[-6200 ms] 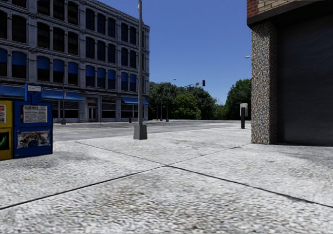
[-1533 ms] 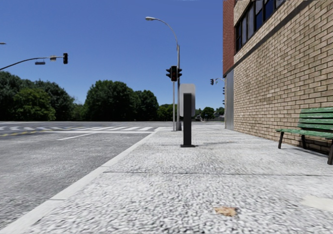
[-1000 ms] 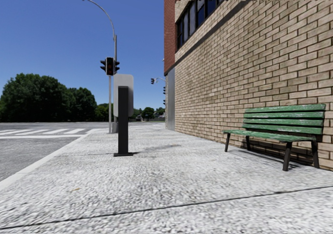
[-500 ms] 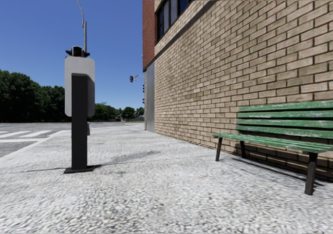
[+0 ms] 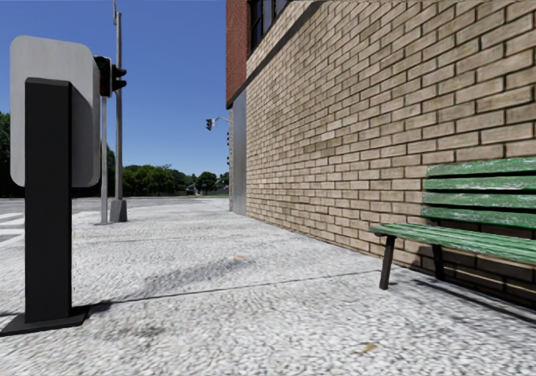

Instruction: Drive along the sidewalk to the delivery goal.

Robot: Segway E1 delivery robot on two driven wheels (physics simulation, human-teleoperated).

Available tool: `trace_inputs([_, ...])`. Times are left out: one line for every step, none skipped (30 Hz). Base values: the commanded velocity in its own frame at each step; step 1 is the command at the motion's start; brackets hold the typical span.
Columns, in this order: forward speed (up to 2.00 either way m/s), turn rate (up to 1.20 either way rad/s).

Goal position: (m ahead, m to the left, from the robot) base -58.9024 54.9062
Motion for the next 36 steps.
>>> trace_inputs([2.00,0.00])
trace_inputs([2.00,0.00])
trace_inputs([2.00,0.00])
trace_inputs([2.00,0.00])
trace_inputs([2.00,0.00])
trace_inputs([2.00,0.00])
trace_inputs([2.00,0.00])
trace_inputs([2.00,0.00])
trace_inputs([2.00,0.00])
trace_inputs([2.00,0.00])
trace_inputs([2.00,0.00])
trace_inputs([2.00,0.00])
trace_inputs([2.00,0.00])
trace_inputs([2.00,0.00])
trace_inputs([2.00,0.00])
trace_inputs([2.00,0.01])
trace_inputs([2.00,0.13])
trace_inputs([2.00,0.17])
trace_inputs([2.00,0.19])
trace_inputs([2.00,0.20])
trace_inputs([2.00,0.20])
trace_inputs([2.00,0.04])
trace_inputs([2.00,0.00])
trace_inputs([2.00,0.00])
trace_inputs([2.00,0.00])
trace_inputs([2.00,0.00])
trace_inputs([2.00,0.00])
trace_inputs([2.00,0.00])
trace_inputs([2.00,0.00])
trace_inputs([2.00,0.00])
trace_inputs([2.00,0.00])
trace_inputs([2.00,0.00])
trace_inputs([2.00,0.00])
trace_inputs([2.00,0.00])
trace_inputs([2.00,0.12])
trace_inputs([2.00,0.61])
